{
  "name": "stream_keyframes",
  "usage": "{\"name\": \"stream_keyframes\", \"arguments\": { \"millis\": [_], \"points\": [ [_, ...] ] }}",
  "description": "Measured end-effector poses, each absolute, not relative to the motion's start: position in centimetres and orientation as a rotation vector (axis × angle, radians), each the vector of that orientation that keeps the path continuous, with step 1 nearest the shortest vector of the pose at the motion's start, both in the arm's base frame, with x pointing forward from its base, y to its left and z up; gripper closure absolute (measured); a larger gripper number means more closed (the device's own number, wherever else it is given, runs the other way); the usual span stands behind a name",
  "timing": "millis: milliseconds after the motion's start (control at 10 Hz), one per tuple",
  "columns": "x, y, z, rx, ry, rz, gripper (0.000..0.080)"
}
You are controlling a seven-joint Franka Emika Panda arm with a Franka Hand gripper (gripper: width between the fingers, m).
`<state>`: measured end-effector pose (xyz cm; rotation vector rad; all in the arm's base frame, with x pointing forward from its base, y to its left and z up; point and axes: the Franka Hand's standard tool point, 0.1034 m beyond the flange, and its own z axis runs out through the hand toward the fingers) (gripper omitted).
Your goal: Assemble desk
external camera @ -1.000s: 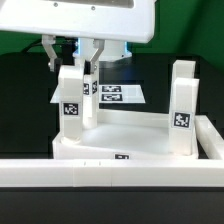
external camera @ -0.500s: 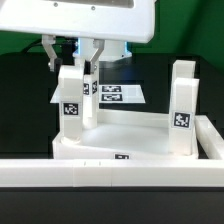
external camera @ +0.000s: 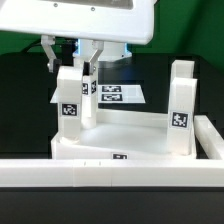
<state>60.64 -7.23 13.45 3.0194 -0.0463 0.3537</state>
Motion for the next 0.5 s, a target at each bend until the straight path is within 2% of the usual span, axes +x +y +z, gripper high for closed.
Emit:
{"name": "stream_keyframes", "arguments": {
  "millis": [300,500],
  "points": [
    [60.67,-7.23,13.43,3.018,-0.045,0.359,0.0512],
    [60.66,-7.24,13.39,3.018,-0.045,0.358,0.0268]
  ]
}}
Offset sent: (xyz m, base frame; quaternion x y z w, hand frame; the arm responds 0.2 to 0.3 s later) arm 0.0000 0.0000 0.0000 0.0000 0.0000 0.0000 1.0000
